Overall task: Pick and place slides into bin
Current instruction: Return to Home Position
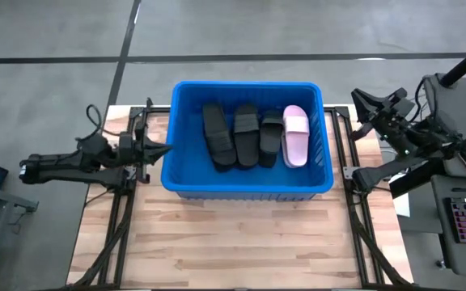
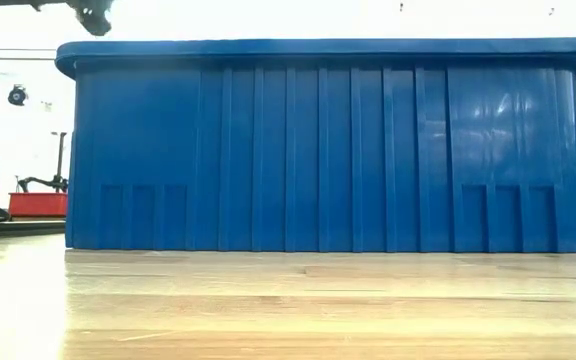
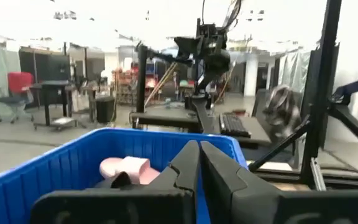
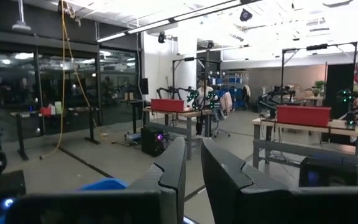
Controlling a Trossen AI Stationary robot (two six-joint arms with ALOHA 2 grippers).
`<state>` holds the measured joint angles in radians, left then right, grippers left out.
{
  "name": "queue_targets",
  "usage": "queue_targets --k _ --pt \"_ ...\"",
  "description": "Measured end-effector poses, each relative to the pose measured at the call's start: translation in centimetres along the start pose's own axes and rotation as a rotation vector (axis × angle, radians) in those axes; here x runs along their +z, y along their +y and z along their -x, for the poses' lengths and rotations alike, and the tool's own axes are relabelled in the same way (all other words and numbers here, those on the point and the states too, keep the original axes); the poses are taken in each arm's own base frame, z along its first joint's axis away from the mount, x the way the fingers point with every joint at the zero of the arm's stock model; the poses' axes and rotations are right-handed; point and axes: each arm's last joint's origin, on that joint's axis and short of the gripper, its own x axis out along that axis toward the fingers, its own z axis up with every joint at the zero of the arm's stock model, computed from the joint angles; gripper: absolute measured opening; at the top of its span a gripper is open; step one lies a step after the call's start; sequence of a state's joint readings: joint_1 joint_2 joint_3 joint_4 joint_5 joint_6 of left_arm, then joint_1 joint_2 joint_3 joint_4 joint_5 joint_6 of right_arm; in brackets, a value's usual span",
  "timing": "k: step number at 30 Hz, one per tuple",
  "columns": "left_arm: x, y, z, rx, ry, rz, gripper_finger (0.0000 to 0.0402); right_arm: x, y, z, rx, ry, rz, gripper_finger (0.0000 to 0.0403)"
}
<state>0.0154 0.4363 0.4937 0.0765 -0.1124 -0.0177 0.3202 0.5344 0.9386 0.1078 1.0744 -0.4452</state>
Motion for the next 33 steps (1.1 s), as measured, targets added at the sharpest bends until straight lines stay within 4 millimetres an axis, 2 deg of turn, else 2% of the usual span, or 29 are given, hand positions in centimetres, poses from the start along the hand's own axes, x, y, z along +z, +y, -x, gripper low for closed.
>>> queue_targets --k 3,6,12,18,24,28,30,33 --pt "-1.9 0.2 1.3 -0.003 -0.040 0.003 0.0000 -0.2 0.6 -0.2 0.005 0.010 0.035 0.0044" --pt "-3.6 0.3 2.2 -0.011 -0.076 -0.040 0.0000 -0.5 1.3 -0.5 0.009 0.020 0.000 0.0044" --pt "-6.8 0.4 3.4 -0.015 -0.121 -0.042 0.0000 -1.1 2.6 -1.0 0.031 0.051 -0.036 0.0044" --pt "-8.7 0.6 3.9 0.000 -0.177 -0.024 0.0000 -3.1 4.8 -1.1 0.326 0.138 -0.158 0.0044" --pt "-9.3 0.5 3.5 -0.001 -0.147 -0.035 0.0000 -4.9 8.1 -1.7 0.520 0.241 -0.216 0.0044" --pt "-9.3 0.5 3.3 -0.002 -0.143 -0.036 0.0000 -7.3 10.9 -2.3 0.591 0.306 -0.204 0.0044" --pt "-9.4 0.5 3.3 -0.001 -0.137 -0.035 0.0000 -8.5 12.4 -2.8 0.613 0.259 -0.218 0.0044" --pt "-9.4 0.5 3.3 -0.001 -0.134 -0.035 0.0000 -10.0 14.3 -3.7 0.620 0.094 -0.240 0.0044"
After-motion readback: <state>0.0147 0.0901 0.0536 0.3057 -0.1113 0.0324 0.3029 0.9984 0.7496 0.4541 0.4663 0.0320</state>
